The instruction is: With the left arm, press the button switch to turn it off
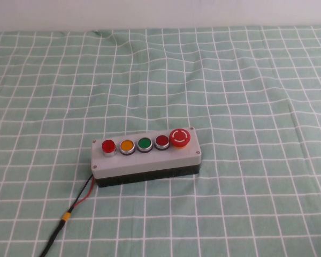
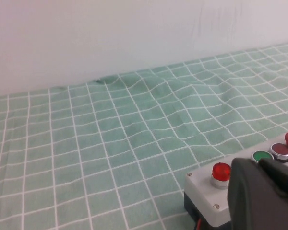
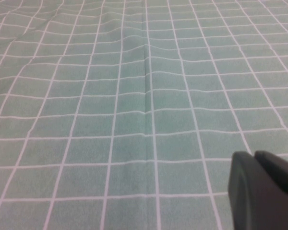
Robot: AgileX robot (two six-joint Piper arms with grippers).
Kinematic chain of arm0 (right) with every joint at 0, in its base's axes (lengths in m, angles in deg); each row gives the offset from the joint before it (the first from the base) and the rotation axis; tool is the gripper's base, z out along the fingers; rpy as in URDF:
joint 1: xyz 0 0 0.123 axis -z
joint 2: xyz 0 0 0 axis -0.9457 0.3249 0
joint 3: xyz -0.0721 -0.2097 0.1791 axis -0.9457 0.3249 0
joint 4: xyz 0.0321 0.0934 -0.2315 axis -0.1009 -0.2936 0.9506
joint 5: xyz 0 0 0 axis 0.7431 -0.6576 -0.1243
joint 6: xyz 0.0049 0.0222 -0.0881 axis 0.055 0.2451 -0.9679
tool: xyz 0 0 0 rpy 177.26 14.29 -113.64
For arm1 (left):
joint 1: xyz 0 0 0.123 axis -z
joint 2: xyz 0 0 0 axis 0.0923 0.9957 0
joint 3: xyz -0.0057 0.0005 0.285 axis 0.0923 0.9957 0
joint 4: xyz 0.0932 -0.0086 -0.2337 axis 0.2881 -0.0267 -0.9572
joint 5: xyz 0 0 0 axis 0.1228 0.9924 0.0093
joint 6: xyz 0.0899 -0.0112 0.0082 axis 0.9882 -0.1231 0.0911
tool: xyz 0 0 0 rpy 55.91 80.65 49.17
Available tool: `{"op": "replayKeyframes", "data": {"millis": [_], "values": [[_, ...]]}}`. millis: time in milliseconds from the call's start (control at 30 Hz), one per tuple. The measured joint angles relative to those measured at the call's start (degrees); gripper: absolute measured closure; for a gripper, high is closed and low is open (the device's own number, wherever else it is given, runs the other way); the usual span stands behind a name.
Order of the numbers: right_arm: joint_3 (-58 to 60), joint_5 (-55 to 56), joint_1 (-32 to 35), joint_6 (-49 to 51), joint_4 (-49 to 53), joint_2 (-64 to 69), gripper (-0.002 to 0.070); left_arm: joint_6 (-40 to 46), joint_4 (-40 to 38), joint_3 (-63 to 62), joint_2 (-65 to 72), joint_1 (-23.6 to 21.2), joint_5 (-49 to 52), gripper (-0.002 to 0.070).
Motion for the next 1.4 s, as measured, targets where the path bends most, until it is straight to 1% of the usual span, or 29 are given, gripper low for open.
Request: {"op": "replayKeyframes", "data": {"millis": [133, 267, 567, 767, 900, 1033, 1133, 1333, 1400], "values": [[0.00, 0.00, 0.00, 0.00, 0.00, 0.00, 0.0694, 0.00, 0.00, 6.25, 0.11, -0.70, -7.32, 0.0677], [0.00, 0.00, 0.00, 0.00, 0.00, 0.00, 0.0694, -1.79, 0.00, 11.66, -0.70, -4.86, -11.17, 0.0677], [0.00, 0.00, 0.00, 0.00, 0.00, 0.00, 0.0694, -3.20, 0.00, 19.07, -11.14, -13.09, -14.47, 0.0677], [0.00, 0.00, 0.00, 0.00, 0.00, 0.00, 0.0694, -3.34, 0.00, 23.43, -17.74, -16.54, -15.05, 0.0677], [0.00, 0.00, 0.00, 0.00, 0.00, 0.00, 0.0694, -4.02, 0.00, 26.49, -18.62, -17.15, -15.27, 0.0677], [0.00, 0.00, 0.00, 0.00, 0.00, 0.00, 0.0694, -7.16, 0.00, 28.43, -18.62, -17.29, -14.66, 0.0677], [0.00, 0.00, 0.00, 0.00, 0.00, 0.00, 0.0694, -9.05, 0.00, 28.46, -18.65, -17.29, -11.54, 0.0677], [0.00, 0.00, 0.00, 0.00, 0.00, 0.00, 0.0694, -9.66, 0.00, 28.57, -18.65, -17.29, -3.43, 0.0677], [0.00, 0.00, 0.00, 0.00, 0.00, 0.00, 0.0694, -9.77, 0.00, 28.56, -18.65, -17.29, -2.67, 0.0677]]}}
